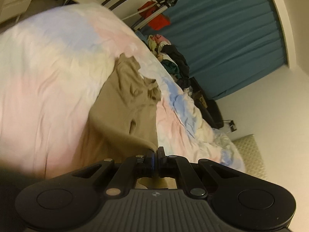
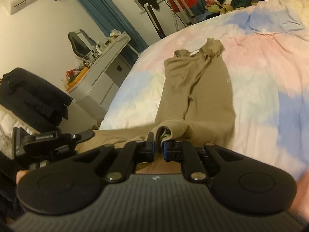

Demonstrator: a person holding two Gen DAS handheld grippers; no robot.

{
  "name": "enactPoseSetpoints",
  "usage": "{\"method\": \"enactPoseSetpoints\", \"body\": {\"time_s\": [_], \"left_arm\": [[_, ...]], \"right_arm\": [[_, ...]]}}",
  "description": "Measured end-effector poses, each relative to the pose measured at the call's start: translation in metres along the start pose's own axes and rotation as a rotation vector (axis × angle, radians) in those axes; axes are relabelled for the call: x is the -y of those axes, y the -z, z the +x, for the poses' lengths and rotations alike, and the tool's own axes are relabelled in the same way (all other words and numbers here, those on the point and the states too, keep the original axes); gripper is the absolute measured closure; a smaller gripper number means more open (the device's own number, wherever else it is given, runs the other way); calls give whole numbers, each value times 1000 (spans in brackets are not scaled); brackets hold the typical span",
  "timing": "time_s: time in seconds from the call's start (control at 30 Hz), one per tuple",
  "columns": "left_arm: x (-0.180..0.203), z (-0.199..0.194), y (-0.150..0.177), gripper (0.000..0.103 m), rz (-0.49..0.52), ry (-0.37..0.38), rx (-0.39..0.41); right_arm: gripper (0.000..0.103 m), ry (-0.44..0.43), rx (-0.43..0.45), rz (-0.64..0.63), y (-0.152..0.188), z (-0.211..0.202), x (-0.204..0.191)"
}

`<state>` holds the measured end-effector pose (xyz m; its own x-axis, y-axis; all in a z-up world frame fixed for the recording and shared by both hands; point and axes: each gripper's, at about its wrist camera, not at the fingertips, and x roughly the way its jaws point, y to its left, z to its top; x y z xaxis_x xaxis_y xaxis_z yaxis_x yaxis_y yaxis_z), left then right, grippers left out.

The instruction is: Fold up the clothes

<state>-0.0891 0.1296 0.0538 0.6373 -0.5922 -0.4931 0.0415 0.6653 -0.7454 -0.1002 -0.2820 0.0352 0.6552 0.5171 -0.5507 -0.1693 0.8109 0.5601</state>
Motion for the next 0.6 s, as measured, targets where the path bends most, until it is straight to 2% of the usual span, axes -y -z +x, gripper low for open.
{"method": "enactPoseSetpoints", "body": {"time_s": [0.27, 0.37, 0.5, 0.6], "left_arm": [[10, 115, -84, 100, 71, -151, 47], [3, 173, -109, 100, 123, -212, 67], [-19, 249, -134, 100, 157, -270, 68], [-40, 299, -139, 100, 184, -315, 39]], "right_arm": [[91, 112, 0, -31, -93, 97, 25], [91, 139, -15, -23, -120, 145, 47], [91, 174, -31, -26, -138, 203, 84], [91, 207, -51, -32, -140, 244, 112]]}}
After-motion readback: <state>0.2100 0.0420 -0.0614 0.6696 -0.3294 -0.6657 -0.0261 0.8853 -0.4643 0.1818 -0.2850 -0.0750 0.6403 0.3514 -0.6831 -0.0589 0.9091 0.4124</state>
